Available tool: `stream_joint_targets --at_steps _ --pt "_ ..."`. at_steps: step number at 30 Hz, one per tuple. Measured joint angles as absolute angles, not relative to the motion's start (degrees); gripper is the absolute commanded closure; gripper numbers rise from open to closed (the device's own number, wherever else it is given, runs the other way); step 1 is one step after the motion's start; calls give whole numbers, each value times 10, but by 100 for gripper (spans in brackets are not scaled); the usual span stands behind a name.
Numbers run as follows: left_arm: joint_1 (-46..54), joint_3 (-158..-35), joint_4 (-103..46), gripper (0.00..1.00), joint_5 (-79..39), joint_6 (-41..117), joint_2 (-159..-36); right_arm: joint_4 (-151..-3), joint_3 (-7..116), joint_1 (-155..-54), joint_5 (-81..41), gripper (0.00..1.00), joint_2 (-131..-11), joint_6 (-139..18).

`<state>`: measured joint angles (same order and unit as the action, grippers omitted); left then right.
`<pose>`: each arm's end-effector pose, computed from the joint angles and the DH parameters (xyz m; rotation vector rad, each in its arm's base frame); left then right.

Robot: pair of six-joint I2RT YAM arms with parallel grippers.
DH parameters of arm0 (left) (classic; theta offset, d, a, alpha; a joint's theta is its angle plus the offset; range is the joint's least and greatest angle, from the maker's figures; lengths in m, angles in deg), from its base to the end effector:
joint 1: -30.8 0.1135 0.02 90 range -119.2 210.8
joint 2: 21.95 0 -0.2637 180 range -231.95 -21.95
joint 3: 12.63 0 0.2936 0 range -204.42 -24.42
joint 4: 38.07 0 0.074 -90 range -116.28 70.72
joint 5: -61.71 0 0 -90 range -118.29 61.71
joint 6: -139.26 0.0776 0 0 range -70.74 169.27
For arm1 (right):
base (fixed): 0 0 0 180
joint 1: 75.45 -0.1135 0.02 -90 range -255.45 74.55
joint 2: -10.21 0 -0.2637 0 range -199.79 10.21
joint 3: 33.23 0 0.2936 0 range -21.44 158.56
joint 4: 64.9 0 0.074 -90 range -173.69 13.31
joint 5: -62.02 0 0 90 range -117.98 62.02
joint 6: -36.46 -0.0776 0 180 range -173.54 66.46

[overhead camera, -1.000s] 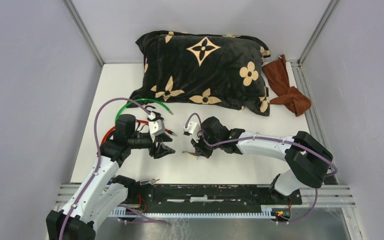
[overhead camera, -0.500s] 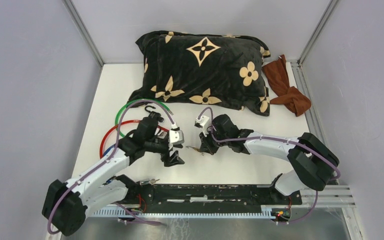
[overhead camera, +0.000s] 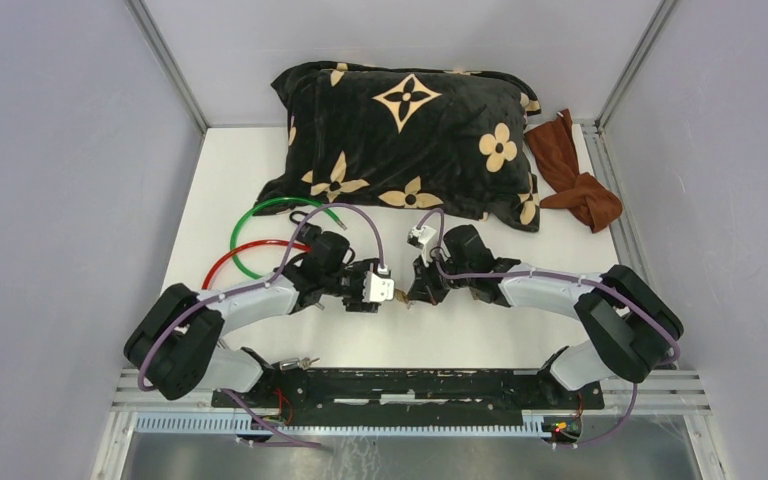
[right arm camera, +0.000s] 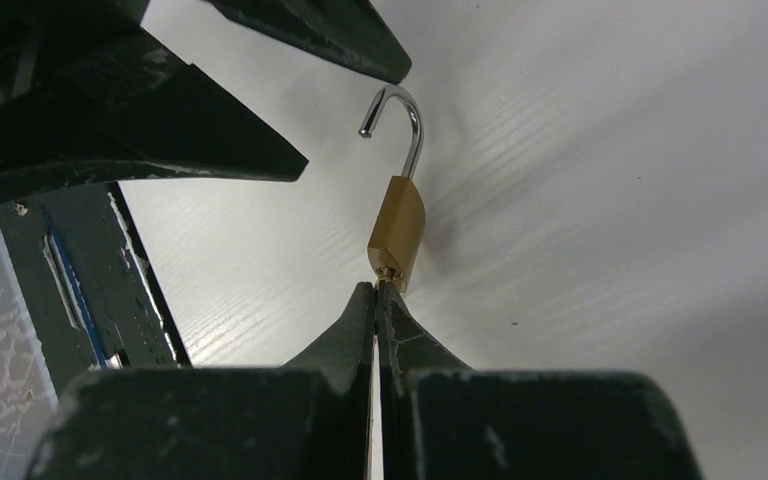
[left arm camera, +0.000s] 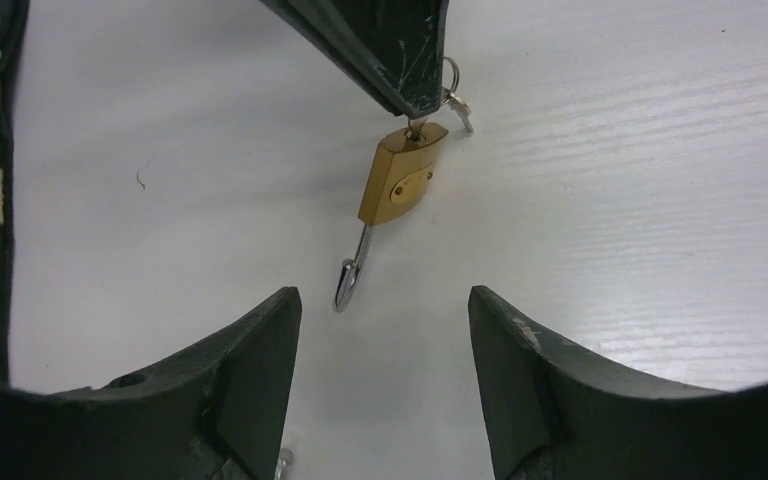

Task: Lock with the key
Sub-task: Lock the lock.

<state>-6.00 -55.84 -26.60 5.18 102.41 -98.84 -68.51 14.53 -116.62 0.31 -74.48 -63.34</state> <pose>0.2165 -0.2154 0.1092 1.7798 1.3881 -0.5352 0.2306 0.2505 0.1071 -0.9066 2.2099 1.0100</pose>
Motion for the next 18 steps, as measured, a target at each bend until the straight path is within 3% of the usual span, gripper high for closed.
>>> stream_joint_targets --at_steps 6,10,15,18 --pt "-71 -558 -315 42 51 1037 -1028 -680 143 -1147 23 100 -745 -633" --pt "-71 -559 -323 57 52 1046 -1040 -674 142 -1145 31 100 -745 -633" --pt "-73 -559 -331 61 53 1057 -1051 -672 141 -1143 36 100 -745 -632" --pt "-75 -559 -343 73 53 1060 -1055 -671 139 -1143 40 100 -746 -631"
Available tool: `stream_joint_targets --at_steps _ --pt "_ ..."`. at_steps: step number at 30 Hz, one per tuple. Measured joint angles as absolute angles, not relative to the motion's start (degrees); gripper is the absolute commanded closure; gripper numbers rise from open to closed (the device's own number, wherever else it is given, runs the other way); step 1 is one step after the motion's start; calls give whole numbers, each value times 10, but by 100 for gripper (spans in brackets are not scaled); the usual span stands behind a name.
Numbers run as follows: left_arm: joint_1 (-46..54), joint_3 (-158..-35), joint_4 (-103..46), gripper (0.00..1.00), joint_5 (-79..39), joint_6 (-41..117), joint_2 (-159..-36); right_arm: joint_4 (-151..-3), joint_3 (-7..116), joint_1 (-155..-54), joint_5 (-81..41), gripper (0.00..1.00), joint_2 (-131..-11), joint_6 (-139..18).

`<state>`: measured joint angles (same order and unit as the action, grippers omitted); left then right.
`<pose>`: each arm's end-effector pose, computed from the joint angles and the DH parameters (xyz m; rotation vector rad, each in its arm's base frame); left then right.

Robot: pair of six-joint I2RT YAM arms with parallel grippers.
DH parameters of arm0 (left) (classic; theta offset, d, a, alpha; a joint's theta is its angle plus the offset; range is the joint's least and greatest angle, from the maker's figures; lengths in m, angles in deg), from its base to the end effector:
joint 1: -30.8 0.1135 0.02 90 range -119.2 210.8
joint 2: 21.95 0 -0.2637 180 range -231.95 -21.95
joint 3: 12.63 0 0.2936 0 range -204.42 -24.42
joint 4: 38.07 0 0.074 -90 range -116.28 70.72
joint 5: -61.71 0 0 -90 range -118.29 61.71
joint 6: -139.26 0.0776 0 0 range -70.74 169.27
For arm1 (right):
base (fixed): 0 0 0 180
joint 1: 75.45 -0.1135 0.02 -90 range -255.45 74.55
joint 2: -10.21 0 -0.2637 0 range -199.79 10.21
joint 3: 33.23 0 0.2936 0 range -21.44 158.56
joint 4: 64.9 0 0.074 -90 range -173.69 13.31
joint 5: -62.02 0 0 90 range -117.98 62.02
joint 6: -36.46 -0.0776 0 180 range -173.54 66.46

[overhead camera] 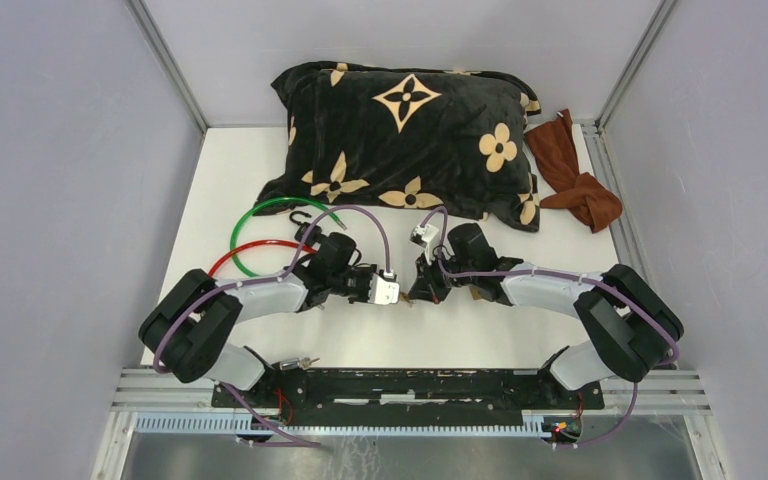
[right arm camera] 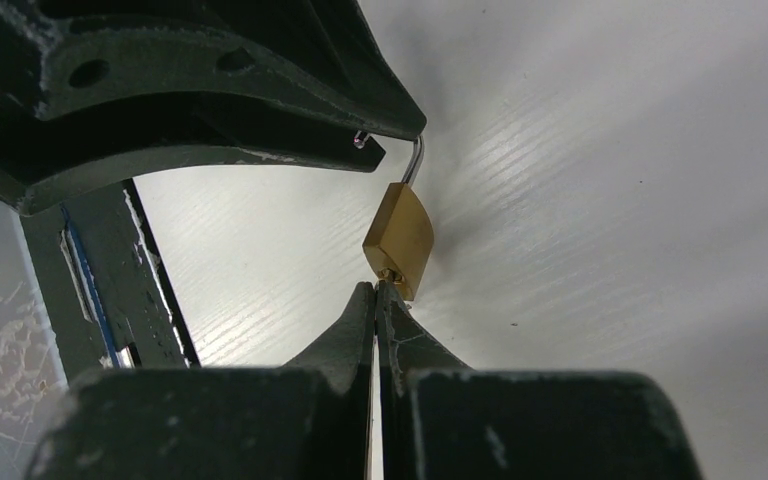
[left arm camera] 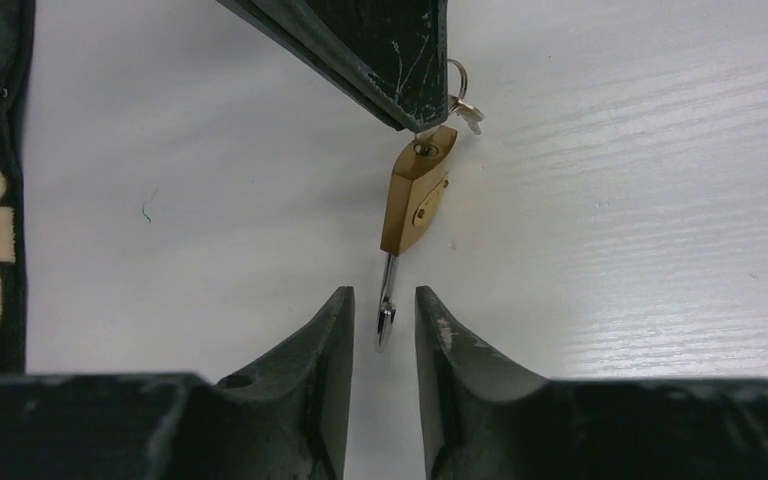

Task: Lock with the key
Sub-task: Lock the lock.

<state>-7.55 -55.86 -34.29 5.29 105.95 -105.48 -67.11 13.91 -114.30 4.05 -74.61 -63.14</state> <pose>0.2195 -0.2284 0.0892 1.8278 1.2892 -0.5111 0.2357 0.2427 0.1070 -0.8978 2.1925 1.0651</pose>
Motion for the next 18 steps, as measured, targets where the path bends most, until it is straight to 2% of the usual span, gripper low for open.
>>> stream_joint_targets --at_steps 2,3,6,7,8,9,14,18 --pt "-78 -559 -350 94 53 1060 -1057 -670 138 -1143 42 100 -746 -631" --pt "-80 -559 -354 98 53 1060 -1057 -669 138 -1143 42 100 -746 -631" --pt "-83 -557 -363 98 52 1062 -1057 -668 137 -1142 45 98 -746 -631" --pt "-83 -556 -366 98 52 1062 -1057 -668 137 -1141 47 73 -746 -628" --pt "-83 -555 -367 98 52 1062 -1057 -669 137 -1140 49 54 -746 -624" --pt "-83 -555 -367 98 52 1062 -1056 -673 137 -1140 52 41 -746 -618" --pt "-83 -568 -318 98 48 1061 -1032 -705 141 -1140 60 16 -742 -577" --pt "-83 -609 -237 98 59 1062 -1003 -715 143 -1140 61 13 -729 -544"
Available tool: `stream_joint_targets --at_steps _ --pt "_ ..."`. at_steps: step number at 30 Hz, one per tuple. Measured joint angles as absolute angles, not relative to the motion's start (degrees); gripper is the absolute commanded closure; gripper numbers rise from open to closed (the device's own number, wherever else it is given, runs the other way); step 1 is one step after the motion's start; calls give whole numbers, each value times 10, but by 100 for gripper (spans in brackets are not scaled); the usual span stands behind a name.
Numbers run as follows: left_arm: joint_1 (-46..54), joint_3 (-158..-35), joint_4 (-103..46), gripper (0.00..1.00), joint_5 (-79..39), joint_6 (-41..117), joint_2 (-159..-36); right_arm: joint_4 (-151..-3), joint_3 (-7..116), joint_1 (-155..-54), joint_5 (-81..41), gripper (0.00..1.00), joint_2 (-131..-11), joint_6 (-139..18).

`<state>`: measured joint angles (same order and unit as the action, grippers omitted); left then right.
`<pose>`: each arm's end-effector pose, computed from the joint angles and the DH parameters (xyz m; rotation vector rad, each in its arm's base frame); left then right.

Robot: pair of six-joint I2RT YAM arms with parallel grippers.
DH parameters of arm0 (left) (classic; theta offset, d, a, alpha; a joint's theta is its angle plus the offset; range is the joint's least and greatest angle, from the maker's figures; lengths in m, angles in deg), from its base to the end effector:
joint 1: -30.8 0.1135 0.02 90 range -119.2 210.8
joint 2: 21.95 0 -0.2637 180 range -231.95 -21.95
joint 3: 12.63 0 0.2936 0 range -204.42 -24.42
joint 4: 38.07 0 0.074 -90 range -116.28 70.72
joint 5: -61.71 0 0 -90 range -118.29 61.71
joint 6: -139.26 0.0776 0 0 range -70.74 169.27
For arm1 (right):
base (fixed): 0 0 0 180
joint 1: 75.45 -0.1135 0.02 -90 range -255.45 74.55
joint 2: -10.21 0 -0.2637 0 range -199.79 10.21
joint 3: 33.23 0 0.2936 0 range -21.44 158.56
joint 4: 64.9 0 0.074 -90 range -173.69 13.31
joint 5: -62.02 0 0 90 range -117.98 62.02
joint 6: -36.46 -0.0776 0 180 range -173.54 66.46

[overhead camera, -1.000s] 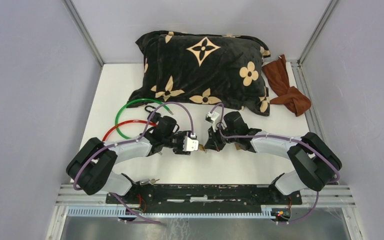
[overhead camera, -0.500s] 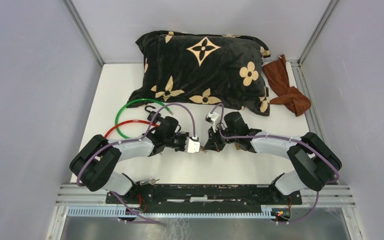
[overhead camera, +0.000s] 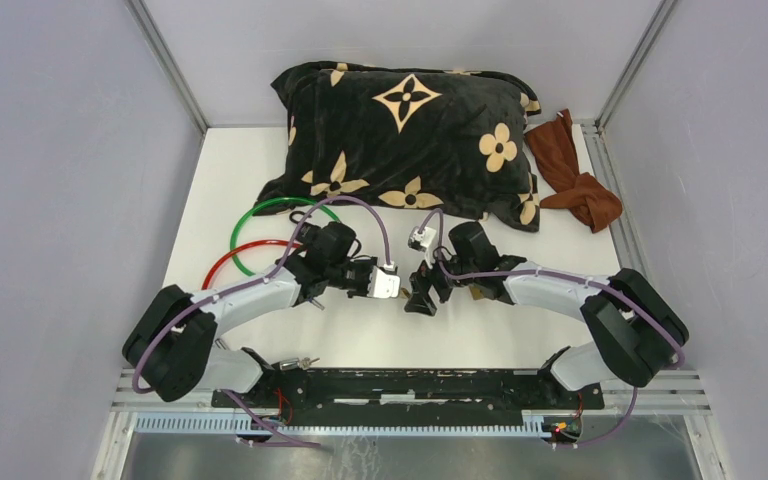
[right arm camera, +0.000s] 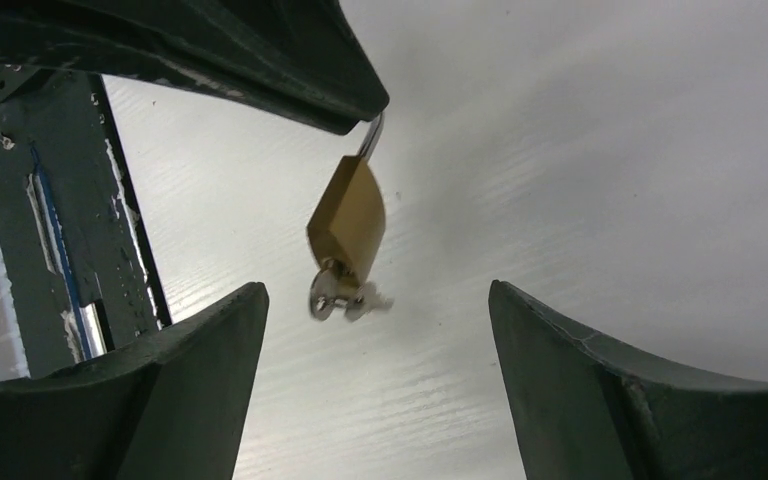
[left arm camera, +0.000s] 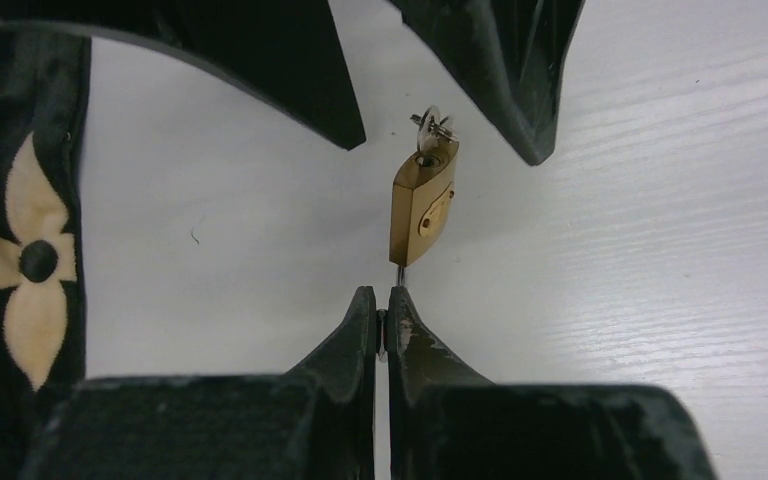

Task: Lock with the key
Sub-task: Lock the lock.

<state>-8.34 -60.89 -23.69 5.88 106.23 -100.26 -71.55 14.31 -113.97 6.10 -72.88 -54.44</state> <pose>0.2202 -0.2354 0.1280 1.8440 1.2716 -0.5299 0.2308 0.2393 0.1117 -1.0601 2.1220 1.0295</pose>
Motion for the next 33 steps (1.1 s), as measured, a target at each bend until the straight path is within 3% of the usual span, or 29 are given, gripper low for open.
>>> stream_joint_targets --at_steps 4,10,16,18,21,22,27,33 --pt "-84 -630 -189 98 77 1062 -981 -707 156 -1140 68 22 -731 -528" --pt "-85 -630 -160 98 84 1062 -975 -684 161 -1149 82 47 -743 -527" --pt "-86 -630 -161 98 83 1059 -974 -675 170 -1172 80 51 -759 -527" --pt "-86 -630 -162 98 83 1059 -972 -673 170 -1173 80 65 -766 -529" --pt "-85 -629 -165 98 81 1057 -970 -670 170 -1176 79 96 -771 -539" --pt "-86 -629 -167 98 82 1054 -969 -670 171 -1178 74 100 -771 -540" --pt "-85 -627 -169 96 79 1051 -958 -665 171 -1178 52 100 -768 -561" --pt "-86 -617 -174 68 86 1040 -903 -656 169 -1150 46 100 -725 -619"
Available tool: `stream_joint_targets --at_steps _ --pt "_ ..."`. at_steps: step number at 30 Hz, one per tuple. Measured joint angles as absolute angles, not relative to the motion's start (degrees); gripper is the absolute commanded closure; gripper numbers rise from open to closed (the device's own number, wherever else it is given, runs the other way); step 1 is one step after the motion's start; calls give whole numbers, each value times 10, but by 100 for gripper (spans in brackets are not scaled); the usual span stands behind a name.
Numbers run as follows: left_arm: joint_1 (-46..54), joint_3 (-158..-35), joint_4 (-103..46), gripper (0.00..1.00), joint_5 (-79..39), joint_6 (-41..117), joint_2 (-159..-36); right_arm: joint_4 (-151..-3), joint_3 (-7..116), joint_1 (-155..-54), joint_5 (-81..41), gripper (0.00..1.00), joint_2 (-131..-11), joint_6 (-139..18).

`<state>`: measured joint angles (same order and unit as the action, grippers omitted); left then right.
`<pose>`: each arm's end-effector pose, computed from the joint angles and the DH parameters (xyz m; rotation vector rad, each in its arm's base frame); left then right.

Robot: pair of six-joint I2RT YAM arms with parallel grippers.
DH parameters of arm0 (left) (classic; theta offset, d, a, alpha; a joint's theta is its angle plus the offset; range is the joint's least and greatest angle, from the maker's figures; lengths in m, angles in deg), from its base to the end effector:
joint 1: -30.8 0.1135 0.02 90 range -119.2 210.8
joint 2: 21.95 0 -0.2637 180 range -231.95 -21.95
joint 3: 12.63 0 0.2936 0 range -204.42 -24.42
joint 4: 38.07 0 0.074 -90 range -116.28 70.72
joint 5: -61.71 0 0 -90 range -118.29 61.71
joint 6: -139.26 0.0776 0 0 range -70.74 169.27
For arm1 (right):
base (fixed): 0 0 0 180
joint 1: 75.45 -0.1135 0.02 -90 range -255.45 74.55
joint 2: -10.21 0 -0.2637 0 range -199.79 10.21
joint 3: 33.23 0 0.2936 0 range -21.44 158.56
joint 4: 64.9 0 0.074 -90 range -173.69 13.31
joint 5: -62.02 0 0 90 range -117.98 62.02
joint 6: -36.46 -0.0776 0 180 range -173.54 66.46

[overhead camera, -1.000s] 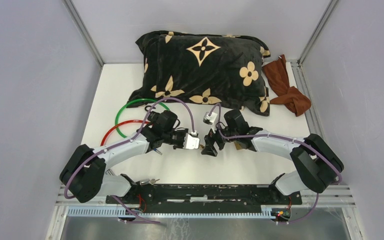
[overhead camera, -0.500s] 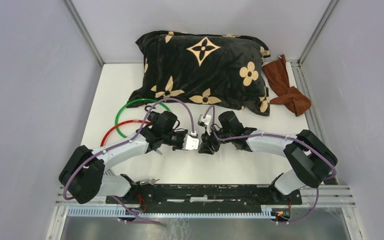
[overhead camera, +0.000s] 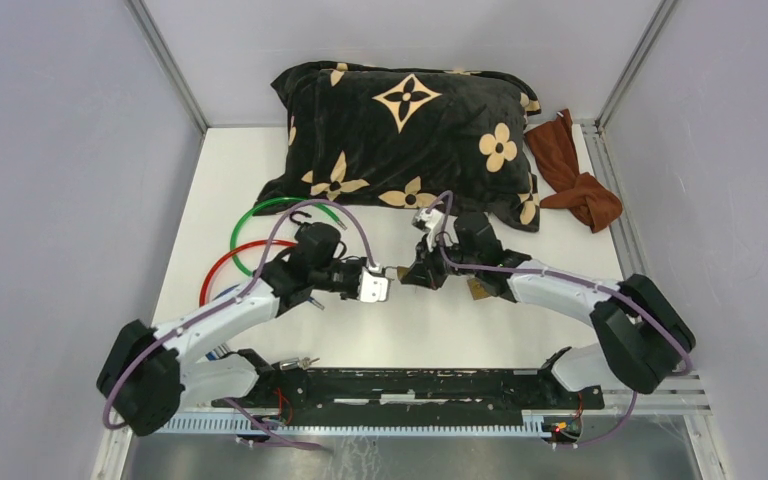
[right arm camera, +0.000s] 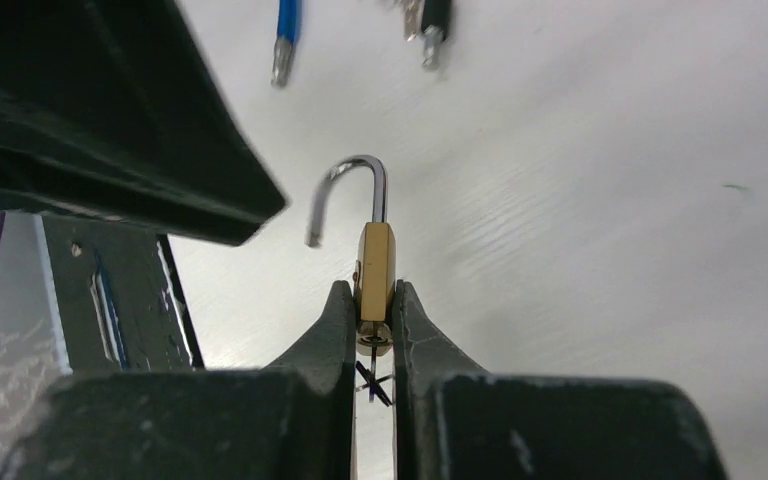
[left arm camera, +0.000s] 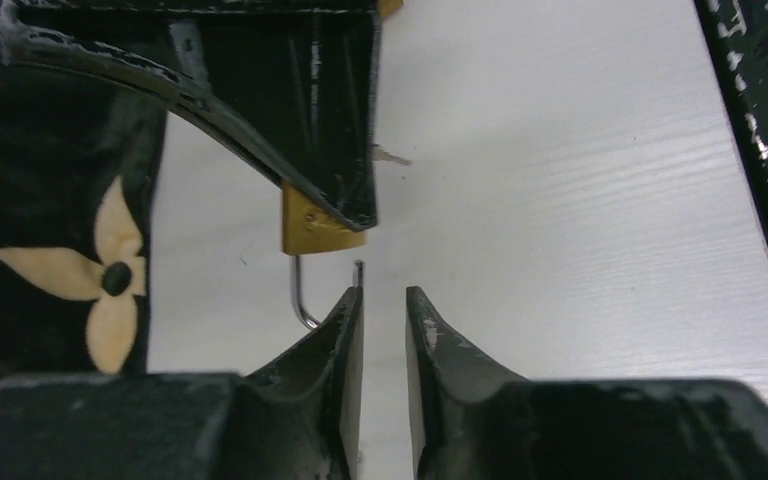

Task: Lock with the key
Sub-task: Lock the lock.

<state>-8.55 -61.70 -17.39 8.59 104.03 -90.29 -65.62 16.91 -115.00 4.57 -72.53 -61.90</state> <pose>0.2057 -0.2288 0.1743 1.7925 1.2133 -0.5727 0.2437 0.2554 0.1403 -0.9355 2.0486 1.0807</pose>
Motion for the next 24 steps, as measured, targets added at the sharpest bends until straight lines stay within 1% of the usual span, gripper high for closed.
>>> stream_joint_targets --at_steps 1,3,5,10,14,16,20,24 --pt "-86 -615 -173 64 91 1039 -886 -650 166 -1139 45 100 -712 -630" --pt "-86 -610 -168 59 106 1028 -843 -642 163 -1121 43 100 -685 -648" --pt "-86 -606 -165 58 123 1011 -806 -635 163 -1108 41 100 -659 -661" --pt "-88 -588 -153 57 148 938 -727 -640 169 -1103 54 100 -608 -668" --pt "-84 -574 -196 53 123 772 -651 -657 189 -1102 102 100 -576 -640" --pt "-63 -565 -238 49 123 681 -609 -666 199 -1104 137 100 -558 -621" --pt "-23 -544 -300 40 126 547 -554 -705 226 -1122 184 100 -527 -568" --pt "-18 -527 -345 38 140 452 -533 -730 257 -1157 206 100 -521 -528"
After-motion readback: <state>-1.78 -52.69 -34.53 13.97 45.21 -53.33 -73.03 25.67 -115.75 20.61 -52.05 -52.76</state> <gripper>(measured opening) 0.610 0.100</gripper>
